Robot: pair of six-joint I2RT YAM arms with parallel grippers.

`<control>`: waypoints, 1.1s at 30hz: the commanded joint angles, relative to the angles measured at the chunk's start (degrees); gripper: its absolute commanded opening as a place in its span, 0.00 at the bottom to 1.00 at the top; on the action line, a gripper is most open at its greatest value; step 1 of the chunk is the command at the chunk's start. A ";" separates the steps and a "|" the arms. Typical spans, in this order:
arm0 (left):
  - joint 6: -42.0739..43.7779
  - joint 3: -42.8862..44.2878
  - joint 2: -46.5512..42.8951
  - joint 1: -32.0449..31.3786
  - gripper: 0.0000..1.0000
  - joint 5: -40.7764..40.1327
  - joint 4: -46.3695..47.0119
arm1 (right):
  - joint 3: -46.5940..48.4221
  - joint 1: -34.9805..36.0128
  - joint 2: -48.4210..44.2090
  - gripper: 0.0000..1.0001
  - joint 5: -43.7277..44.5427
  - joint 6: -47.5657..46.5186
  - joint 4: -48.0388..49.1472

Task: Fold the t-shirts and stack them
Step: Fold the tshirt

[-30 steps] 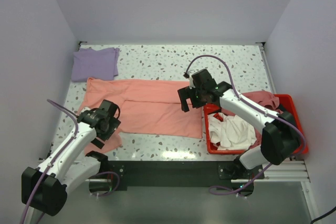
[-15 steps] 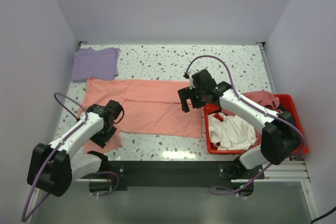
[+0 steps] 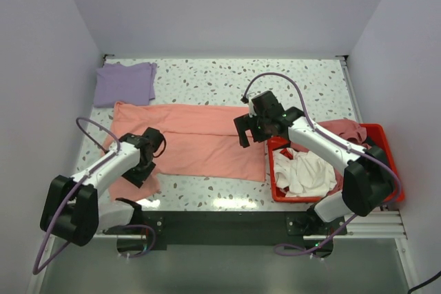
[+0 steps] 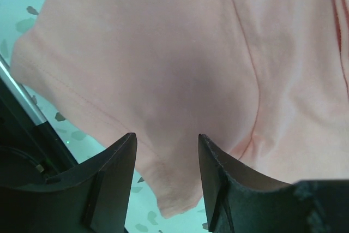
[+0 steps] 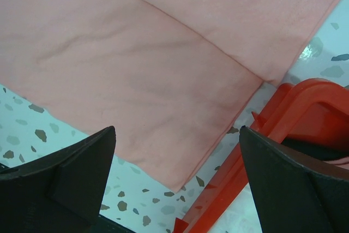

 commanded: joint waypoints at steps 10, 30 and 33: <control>-0.13 -5.65 -1.67 0.68 0.49 0.04 9.16 | 1.60 -0.82 1.14 0.99 1.56 -0.79 -0.98; 3.56 -12.25 -2.89 0.33 0.41 2.41 17.61 | 1.07 -1.08 0.97 0.99 4.37 0.44 -1.42; 2.69 -13.04 -4.38 0.33 0.47 4.17 17.87 | 1.33 -1.08 1.14 0.99 4.81 0.44 -1.50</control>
